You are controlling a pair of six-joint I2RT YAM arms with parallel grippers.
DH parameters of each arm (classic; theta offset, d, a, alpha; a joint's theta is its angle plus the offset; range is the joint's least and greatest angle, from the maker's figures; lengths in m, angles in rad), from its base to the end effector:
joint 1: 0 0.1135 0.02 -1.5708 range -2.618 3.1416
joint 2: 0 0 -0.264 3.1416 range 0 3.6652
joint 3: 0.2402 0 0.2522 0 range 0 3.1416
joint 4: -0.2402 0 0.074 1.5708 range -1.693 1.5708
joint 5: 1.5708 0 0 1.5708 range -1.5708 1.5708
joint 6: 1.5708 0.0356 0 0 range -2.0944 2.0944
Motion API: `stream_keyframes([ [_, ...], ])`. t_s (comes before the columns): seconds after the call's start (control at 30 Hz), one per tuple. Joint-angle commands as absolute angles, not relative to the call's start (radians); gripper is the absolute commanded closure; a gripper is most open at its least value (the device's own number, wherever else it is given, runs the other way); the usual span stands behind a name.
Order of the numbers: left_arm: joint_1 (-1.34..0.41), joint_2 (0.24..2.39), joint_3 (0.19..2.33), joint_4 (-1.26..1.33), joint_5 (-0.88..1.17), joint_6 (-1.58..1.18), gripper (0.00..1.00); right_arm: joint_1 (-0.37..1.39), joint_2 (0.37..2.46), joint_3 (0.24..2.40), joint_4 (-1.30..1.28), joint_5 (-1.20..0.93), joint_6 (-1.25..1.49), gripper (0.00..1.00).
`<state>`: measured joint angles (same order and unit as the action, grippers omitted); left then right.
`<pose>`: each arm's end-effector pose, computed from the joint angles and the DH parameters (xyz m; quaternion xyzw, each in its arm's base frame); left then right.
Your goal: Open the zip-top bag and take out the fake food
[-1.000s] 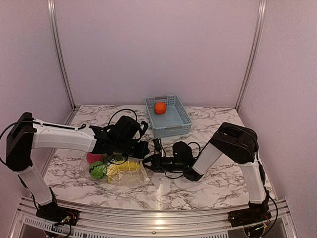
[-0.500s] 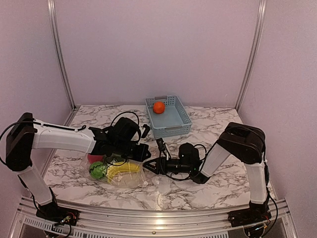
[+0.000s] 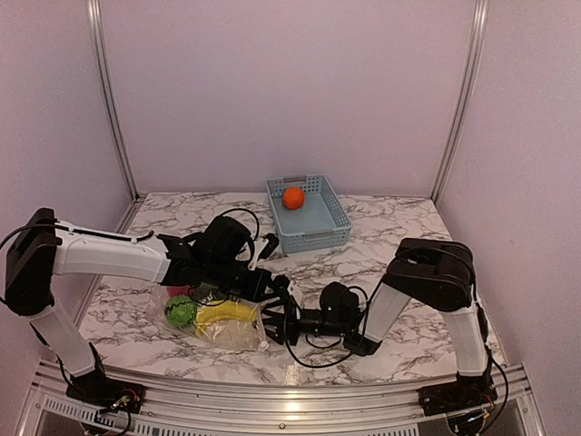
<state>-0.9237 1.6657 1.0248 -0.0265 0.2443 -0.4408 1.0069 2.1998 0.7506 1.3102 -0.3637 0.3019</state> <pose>0.2117 -0.2944 0.2108 0.2652 0.8544 -0.3583 0.2671 0.1875 0.3202 0.0762 -0.3676 0.6555 0.5011 0.4291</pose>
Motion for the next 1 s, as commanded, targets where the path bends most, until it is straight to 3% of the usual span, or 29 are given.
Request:
stream_keyframes([
  [0.0,-0.922,1.631,1.013,-0.009,0.273,-0.426,1.0,1.038,2.238,0.77,1.376,-0.332,0.205,0.36],
  [0.13,-0.923,1.629,1.009,-0.009,0.273,-0.429,1.0,1.053,2.249,0.792,1.319,-0.283,0.156,0.38],
  [0.43,-0.922,1.618,1.0,-0.009,0.239,-0.426,1.0,1.055,2.193,0.766,1.285,-0.217,0.109,0.74],
  [0.53,-0.921,1.617,1.0,-0.009,0.222,-0.425,1.0,1.058,2.133,0.747,1.24,-0.205,0.087,0.82],
  [0.7,-0.92,1.614,0.995,-0.009,0.187,-0.425,1.0,1.094,1.982,0.734,1.07,-0.115,0.033,0.91],
  [0.97,-0.919,1.611,0.996,-0.017,0.1,-0.414,1.0,1.119,1.839,0.731,0.721,0.074,0.042,0.96],
])
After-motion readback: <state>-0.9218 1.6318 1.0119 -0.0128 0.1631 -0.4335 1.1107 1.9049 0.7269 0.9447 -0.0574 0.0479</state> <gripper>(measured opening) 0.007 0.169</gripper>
